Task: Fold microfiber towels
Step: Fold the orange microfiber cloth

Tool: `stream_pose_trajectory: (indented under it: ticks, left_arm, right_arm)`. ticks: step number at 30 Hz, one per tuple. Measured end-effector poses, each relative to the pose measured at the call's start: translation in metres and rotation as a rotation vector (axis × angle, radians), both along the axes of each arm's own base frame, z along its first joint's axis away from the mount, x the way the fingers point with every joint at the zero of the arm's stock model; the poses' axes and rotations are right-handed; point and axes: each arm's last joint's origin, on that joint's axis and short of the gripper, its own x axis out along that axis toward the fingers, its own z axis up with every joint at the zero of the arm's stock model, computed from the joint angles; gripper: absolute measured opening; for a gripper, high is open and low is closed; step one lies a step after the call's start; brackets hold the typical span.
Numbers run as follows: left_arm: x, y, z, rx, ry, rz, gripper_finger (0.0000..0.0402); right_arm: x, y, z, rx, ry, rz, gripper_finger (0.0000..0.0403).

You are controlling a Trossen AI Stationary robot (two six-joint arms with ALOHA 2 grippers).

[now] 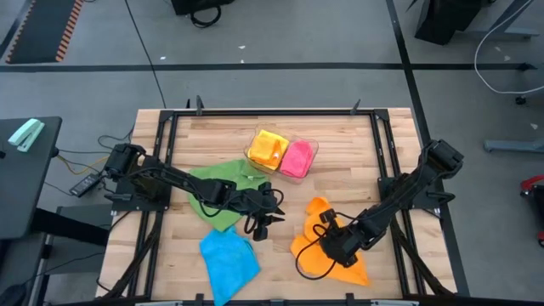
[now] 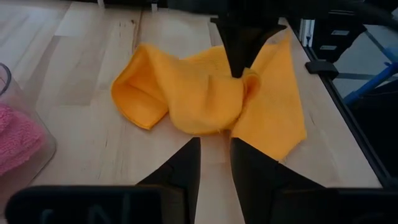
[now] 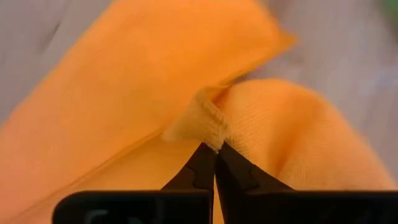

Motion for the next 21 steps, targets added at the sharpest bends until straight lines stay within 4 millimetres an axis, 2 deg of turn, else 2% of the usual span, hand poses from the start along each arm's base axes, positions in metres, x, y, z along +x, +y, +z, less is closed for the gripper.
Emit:
stream_pose_trajectory:
  ticks: [4, 11, 15, 18, 21]
  left_arm:
    - [0.001, -0.001, 0.003, 0.038, -0.038, -0.027, 0.0093]
    - [-0.003, -0.009, 0.013, 0.049, -0.090, -0.064, 0.0080]
    - [-0.004, -0.013, 0.013, 0.043, -0.084, -0.071, 0.0079]
    - [-0.004, -0.012, 0.011, 0.043, -0.074, -0.068, 0.0082]
    - [-0.004, -0.012, 0.011, 0.042, -0.075, -0.066, 0.0084]
  right_arm:
    - [0.013, -0.004, 0.012, -0.098, -0.102, 0.009, 0.0009]
    - [0.038, -0.023, 0.010, -0.117, -0.244, 0.070, 0.0019]
    - [0.048, -0.035, 0.004, -0.020, -0.298, 0.122, 0.0033]
    - [0.049, -0.039, -0.002, 0.110, -0.266, 0.157, 0.0053]
    - [0.045, -0.040, -0.005, 0.168, -0.203, 0.117, 0.0085]
